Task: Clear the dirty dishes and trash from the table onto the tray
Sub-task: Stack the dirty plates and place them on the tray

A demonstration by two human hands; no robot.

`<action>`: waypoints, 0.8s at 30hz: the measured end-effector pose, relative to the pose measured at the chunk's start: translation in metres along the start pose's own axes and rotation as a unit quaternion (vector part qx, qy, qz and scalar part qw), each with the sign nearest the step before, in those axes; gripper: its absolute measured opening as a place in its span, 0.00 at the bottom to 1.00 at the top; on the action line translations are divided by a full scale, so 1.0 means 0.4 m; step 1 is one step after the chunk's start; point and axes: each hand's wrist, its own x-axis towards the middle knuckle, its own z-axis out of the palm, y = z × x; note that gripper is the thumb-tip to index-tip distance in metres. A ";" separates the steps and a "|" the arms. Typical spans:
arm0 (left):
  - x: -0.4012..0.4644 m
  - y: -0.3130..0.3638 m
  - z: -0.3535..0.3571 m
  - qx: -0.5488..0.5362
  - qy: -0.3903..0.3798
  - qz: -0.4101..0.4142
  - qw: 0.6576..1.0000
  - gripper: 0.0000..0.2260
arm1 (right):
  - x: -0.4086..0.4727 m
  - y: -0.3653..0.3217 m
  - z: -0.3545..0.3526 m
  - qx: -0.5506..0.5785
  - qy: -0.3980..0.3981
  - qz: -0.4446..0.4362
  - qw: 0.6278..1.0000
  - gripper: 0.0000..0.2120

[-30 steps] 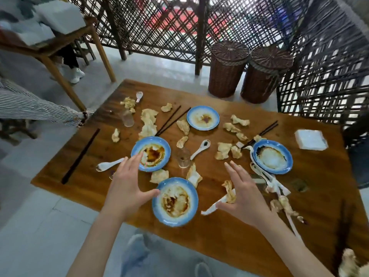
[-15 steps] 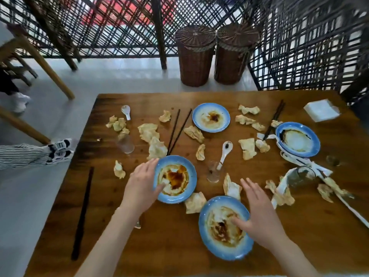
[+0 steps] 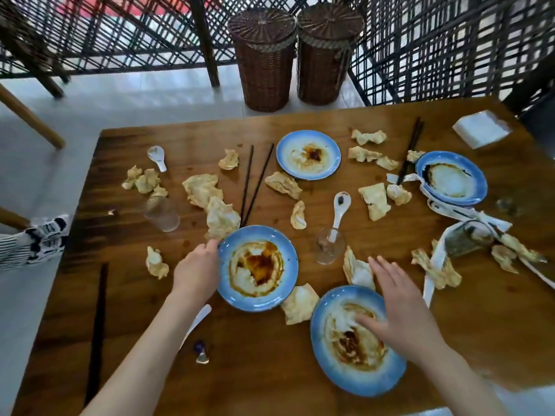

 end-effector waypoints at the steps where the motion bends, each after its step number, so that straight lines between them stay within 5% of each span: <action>1: 0.004 0.003 0.000 -0.008 -0.006 -0.007 1.000 0.14 | -0.002 -0.002 0.005 0.001 0.005 -0.001 1.000 0.47; 14: 0.014 0.039 -0.010 -0.152 -0.057 -0.139 0.977 0.11 | -0.017 0.024 0.027 0.007 0.000 0.031 1.000 0.37; 24: -0.021 0.037 -0.044 -0.225 -0.005 -0.175 0.958 0.15 | -0.021 0.052 0.006 0.055 0.009 0.051 0.997 0.30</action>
